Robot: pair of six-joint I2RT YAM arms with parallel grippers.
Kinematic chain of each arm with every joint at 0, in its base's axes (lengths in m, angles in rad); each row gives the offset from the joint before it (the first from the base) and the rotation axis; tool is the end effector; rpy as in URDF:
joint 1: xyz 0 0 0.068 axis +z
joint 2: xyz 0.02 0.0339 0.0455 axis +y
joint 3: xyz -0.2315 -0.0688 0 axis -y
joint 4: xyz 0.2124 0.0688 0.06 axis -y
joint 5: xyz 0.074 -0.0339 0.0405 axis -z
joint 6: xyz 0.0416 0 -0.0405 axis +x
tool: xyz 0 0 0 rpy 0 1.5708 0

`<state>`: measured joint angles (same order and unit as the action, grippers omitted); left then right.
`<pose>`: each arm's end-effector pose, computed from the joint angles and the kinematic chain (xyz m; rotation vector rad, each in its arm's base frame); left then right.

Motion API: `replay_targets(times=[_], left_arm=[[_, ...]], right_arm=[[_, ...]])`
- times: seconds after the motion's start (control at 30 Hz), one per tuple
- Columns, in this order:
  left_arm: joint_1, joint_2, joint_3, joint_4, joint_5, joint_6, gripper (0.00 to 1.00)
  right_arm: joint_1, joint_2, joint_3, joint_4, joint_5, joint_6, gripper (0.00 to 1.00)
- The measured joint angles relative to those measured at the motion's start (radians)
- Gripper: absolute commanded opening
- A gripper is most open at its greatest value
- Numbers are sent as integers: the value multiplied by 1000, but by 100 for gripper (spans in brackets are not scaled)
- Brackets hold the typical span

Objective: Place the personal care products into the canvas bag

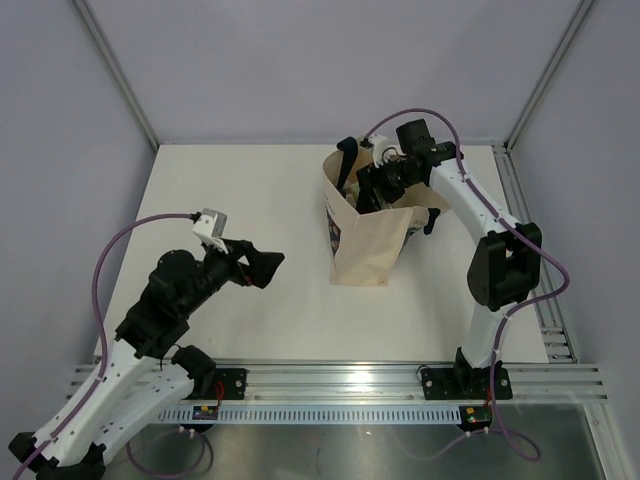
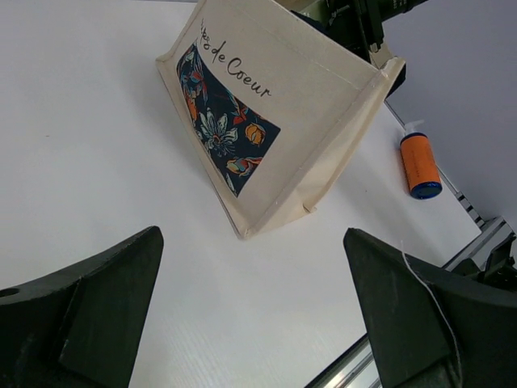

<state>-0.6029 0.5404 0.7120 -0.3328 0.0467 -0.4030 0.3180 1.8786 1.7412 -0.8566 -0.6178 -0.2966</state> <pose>0.1098 -0.0779 0.3094 0.2147 1.7833 -0.7730 0.3416 0.1378 0.2740 -0.9677 2.2781 0.7941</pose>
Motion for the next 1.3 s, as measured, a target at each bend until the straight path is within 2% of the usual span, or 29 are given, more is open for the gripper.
replay_targets(times=[0.1,0.33,0.47,0.57,0.67,0.77,0.93,1.07,1.17,1.3], left_arm=[[0,14,0,14,6,-3,99],[0,-13,-3,13,10,-10,99],[0,-37,-3,13,10,-10,99],[0,-47,-12,13,9,-10,99],[0,-62,-31,12,8,-10,99],[0,-75,-48,13,3,-10,99],[0,-92,-72,23,2,-13,99],[0,-92,-84,41,7,-14,99],[0,-92,-87,43,16,-14,99],[0,-96,-87,43,32,-14,99]], right_arm=[[1,-1,21,-31,32,5,99],[-33,-58,158,-79,58,-18,100],[-98,-136,153,-84,47,-26,100],[-194,-240,63,-66,24,-13,99],[-348,-386,-77,-17,51,35,99],[-513,-550,-238,27,152,106,99],[-627,-720,-468,-19,283,147,100],[-733,-712,-597,-86,377,170,99],[-794,-617,-600,-117,458,185,100],[-798,-466,-600,-117,531,185,99]])
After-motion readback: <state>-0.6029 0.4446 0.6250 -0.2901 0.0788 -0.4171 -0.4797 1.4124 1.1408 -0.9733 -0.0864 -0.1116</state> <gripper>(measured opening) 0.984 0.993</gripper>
